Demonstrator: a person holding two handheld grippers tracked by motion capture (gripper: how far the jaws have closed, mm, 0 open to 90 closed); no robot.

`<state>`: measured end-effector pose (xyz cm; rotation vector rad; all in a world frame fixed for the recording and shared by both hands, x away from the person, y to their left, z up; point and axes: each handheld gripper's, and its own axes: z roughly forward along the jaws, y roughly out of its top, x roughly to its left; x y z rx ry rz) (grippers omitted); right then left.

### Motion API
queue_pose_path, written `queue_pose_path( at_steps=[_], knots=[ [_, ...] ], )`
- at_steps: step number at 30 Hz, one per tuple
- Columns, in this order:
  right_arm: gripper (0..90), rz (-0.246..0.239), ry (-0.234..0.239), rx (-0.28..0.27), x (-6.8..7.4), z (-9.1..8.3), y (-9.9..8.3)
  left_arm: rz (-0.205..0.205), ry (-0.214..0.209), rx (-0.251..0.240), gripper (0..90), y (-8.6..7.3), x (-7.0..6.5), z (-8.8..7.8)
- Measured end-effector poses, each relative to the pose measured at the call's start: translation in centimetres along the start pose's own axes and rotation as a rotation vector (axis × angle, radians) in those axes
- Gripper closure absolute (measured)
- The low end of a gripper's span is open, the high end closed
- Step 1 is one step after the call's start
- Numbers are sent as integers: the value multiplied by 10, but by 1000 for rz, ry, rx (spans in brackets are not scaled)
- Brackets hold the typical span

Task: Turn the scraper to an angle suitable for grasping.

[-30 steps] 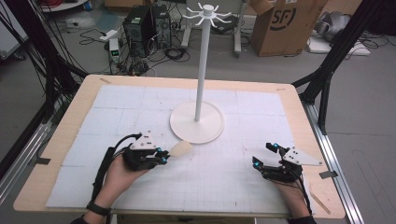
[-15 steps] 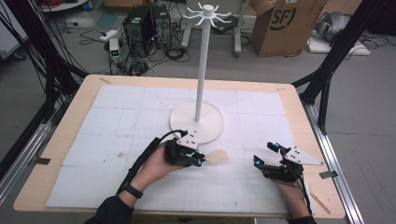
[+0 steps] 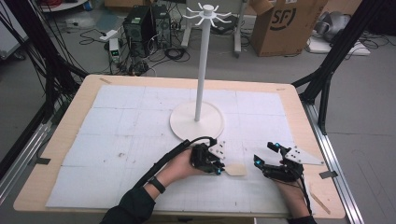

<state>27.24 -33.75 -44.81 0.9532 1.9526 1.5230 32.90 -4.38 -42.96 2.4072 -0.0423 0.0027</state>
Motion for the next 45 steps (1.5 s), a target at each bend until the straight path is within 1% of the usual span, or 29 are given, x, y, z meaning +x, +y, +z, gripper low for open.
queue_pose_path(
  at_steps=[4, 5, 6, 7, 8, 9, 10, 11, 12, 13, 14, 15, 16, 17, 18, 19, 20, 21, 22, 24, 25, 26, 27, 29, 31, 35, 38, 41, 45],
  knots=[
    [197, 4, 0, -2, 0, 0, 0, -1, -1, -13, 808, -1, 1, 3],
    [197, 4, 0, -2, 0, 0, 0, -7, -3, -18, 808, -1, 1, 3],
    [198, 3, 2, -1, 1, 0, 0, -29, -7, -20, 800, -1, 0, 3],
    [197, 3, 1, 0, 1, 0, 0, -29, -7, -20, 782, -1, 0, 3],
    [197, 3, 1, 0, 1, 0, 0, -43, 1, -26, 782, 0, 1, 3],
    [198, 5, 2, -1, 1, 0, 0, -63, 12, -36, 701, 0, 1, 1],
    [198, 9, 1, -1, 1, 0, 0, -81, 31, -48, 542, 0, 1, -2],
    [198, 9, 1, -1, 1, 0, 0, -89, 42, -56, 542, 1, 1, -4],
    [197, 7, 3, -1, 1, 0, 0, -98, 58, -65, 404, 1, 2, -9],
    [197, 5, 3, 0, 1, 0, 0, -107, 72, -81, 351, 1, 2, -14],
    [197, 5, 3, 0, 1, 0, 0, -118, 81, -112, 351, 1, 1, -22],
    [197, 0, 1, -2, 1, 0, 0, -128, 96, -145, 279, -1, 0, -31],
    [197, 0, 1, -3, 1, 0, 0, -134, 149, -205, 254, -7, -4, -52],
    [197, 0, 1, -3, 1, 0, 0, -134, 149, -205, 223, -7, -4, -52],
    [197, -11, -1, -4, 0, 1, 0, -132, 186, -227, 201, -12, -7, -63],
    [197, -9, 0, -1, 1, 0, 0, -137, 257, -274, 191, -24, -14, -84],
    [197, -9, 0, -1, 1, 0, 0, -137, 257, -274, 181, -24, -14, -84],
    [197, -9, 0, 2, 1, 0, 0, -146, 299, -297, 181, -35, -18, -96],
    [197, -11, -1, 1, 1, 0, 0, -151, 325, -312, 172, -42, -21, -103],
    [197, -9, 0, 3, 2, 1, 0, -161, 418, -332, 162, -65, -29, -122],
    [197, -13, -2, 2, 2, 1, 0, -173, 444, -350, 161, -73, -31, -127],
    [197, -14, -1, 6, 2, 1, 0, -200, 501, -409, 161, -96, -38, -140],
    [197, -19, -3, 6, 2, 1, 0, -200, 501, -409, 161, -96, -38, -140],
    [197, -17, -3, 7, 2, 1, 0, -239, 540, -445, 159, -118, -43, -151],
    [198, -16, -3, 7, 2, 1, 0, -258, 590, -476, 157, -141, -49, -160],
    [198, -18, -2, 7, 2, 1, 0, -311, 662, -537, 152, -175, -59, -171],
    [198, -16, -7, 10, 2, 2, 0, -359, 686, -588, 149, -198, -65, -179],
    [199, -17, -12, 21, 2, 2, 1, -387, 731, -618, 144, -216, -71, -185],
    [199, -16, -10, 21, 2, 2, 1, -431, 752, -675, 144, -234, -77, -189]
  ],
)
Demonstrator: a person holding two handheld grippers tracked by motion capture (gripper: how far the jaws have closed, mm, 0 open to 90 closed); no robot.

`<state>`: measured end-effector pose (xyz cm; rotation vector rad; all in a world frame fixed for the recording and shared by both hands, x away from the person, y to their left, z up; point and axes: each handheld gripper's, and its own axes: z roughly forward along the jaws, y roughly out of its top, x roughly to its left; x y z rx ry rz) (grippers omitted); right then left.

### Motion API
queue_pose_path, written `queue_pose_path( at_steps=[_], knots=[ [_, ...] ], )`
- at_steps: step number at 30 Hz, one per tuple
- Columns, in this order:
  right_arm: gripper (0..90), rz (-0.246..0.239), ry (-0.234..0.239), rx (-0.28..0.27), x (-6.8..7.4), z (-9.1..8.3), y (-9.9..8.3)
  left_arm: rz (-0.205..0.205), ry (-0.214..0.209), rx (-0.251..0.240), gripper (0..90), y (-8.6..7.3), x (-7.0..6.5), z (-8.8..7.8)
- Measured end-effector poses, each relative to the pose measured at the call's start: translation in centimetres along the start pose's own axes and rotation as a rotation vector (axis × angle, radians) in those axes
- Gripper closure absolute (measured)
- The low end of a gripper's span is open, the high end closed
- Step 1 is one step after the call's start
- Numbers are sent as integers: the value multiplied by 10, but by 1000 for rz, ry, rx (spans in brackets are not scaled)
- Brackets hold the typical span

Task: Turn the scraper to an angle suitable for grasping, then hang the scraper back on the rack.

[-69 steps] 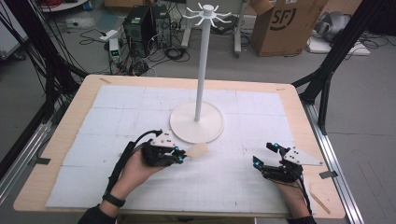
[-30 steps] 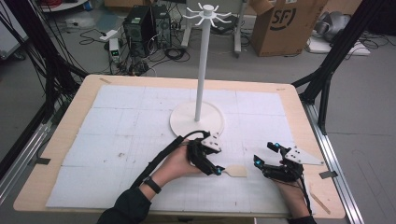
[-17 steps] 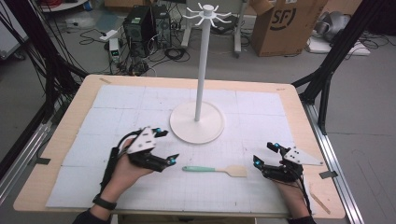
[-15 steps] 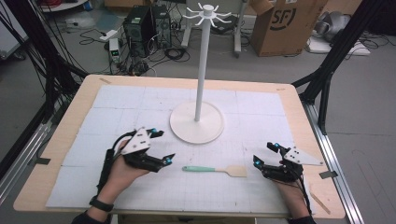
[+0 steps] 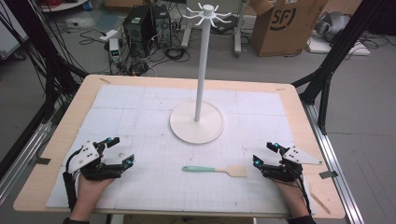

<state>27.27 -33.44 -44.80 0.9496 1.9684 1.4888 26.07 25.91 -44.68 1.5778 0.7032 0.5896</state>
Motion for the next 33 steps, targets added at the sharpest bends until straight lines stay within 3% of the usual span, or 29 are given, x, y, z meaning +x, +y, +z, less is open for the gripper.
queue_pose_path(
  at_steps=[7, 10, 15, 19, 20, 22, 31, 33],
  knots=[
    [199, -1, 6, 1, 0, 0, 0, -41, 9, -56, 145, -5, 8, -10],
    [196, -6, 19, 8, 0, 1, 1, -36, 9, -52, 146, -6, 8, -10],
    [179, -52, 49, 39, 3, 4, 2, -48, 5, -73, 146, -8, 9, -12],
    [179, -109, 95, 38, 8, 6, 7, -42, 0, -72, 146, -8, 9, -13],
    [179, -131, 125, 52, 11, 8, 11, -45, 3, -78, 146, -8, 9, -13],
    [179, -139, 135, 54, 12, 9, 13, -47, 4, -82, 147, -9, 8, -13],
    [174, -220, 278, 127, 33, 31, 28, -58, 10, -87, 149, -9, 9, -13],
    [175, -223, 288, 141, 37, 35, 29, -59, 9, -88, 149, -9, 9, -14]
  ],
)
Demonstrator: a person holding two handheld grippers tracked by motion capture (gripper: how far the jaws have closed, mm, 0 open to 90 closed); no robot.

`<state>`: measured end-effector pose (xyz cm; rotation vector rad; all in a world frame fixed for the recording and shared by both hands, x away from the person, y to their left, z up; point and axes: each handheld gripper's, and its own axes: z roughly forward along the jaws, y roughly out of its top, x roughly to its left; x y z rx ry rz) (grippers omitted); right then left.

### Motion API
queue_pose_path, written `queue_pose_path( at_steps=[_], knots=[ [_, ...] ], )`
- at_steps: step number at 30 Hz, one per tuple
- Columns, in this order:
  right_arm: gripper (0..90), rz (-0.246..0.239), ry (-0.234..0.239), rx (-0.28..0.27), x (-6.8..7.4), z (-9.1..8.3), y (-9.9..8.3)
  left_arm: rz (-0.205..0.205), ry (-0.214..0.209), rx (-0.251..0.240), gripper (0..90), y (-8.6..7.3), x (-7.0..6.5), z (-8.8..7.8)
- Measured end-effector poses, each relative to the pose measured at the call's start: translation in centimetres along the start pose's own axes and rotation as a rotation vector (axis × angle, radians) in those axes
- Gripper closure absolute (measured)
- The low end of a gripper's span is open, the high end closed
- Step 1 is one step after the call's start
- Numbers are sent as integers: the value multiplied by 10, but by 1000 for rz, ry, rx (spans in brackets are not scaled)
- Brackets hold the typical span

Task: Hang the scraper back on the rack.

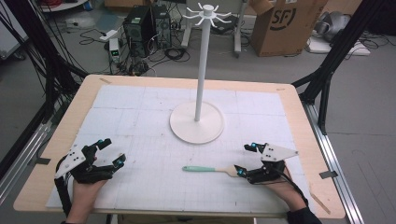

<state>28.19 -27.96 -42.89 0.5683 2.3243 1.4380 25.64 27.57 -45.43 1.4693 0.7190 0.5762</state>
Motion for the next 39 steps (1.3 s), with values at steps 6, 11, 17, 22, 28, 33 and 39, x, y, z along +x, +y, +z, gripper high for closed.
queue_pose_path(
  at_steps=[6, 11, 17, 22, 28, 33, 39],
  knots=[
    [187, -43, 108, 71, 8, 24, 8, 3, 2, 3, 156, 0, 0, 0],
    [249, -62, 161, 129, 12, 41, 10, 5, 2, 5, 157, 0, 0, 0],
    [383, -54, 205, 164, 9, 49, 8, 4, 3, 5, 159, 0, 0, 0],
    [498, -64, 227, 201, 10, 53, 6, 5, 3, 7, 160, 0, 0, 0],
    [597, -73, 248, 238, 11, 59, 5, 3, 3, 9, 162, 0, 0, 0],
    [669, -80, 264, 252, 13, 60, 5, 5, 2, 10, 163, 0, 0, 0],
    [781, -66, 269, 274, 12, 62, 8, 6, 1, 10, 166, 0, 0, 1]
  ],
)
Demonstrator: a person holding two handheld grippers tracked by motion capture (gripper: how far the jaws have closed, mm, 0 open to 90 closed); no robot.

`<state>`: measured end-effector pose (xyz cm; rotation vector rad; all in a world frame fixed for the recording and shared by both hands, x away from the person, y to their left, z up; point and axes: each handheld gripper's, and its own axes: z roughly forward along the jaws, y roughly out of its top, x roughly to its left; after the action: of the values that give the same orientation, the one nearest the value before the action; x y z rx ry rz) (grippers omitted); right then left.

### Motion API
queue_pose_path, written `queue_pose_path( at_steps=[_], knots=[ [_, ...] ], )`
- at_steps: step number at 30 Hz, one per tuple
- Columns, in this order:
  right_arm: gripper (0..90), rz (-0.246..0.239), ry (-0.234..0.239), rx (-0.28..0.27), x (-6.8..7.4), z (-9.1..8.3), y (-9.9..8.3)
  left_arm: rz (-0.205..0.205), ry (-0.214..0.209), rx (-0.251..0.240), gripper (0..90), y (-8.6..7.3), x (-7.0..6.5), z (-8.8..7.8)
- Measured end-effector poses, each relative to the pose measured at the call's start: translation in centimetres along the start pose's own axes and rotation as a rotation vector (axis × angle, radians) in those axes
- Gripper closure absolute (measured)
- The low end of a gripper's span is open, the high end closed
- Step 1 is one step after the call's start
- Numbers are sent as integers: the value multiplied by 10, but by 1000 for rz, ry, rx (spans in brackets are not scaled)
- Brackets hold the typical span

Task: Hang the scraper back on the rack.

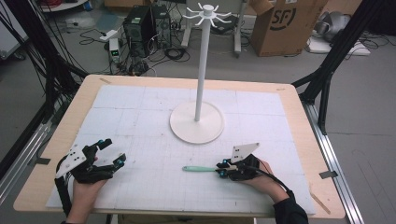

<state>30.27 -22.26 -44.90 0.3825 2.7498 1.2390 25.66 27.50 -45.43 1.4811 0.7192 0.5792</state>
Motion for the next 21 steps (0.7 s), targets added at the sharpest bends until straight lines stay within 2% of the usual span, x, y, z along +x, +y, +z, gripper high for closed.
queue_pose_path(
  at_steps=[2, 6, 8, 17, 21],
  knots=[
    [787, 13, 2, -2, -1, 0, 0, 0, 1, -1, 166, 0, 0, 0],
    [802, -32, -30, 18, 5, 0, 2, -1, 1, 1, 167, 0, 0, 0],
    [806, -36, -33, 18, 5, 0, 3, -1, 2, 0, 167, 0, 0, 0],
    [819, 21, -10, 8, 2, 0, 2, 1, 0, 1, 168, 0, 0, 0],
    [820, 38, -42, -1, 1, -2, 4, 2, 1, 3, 168, 0, -1, 0]
  ],
)
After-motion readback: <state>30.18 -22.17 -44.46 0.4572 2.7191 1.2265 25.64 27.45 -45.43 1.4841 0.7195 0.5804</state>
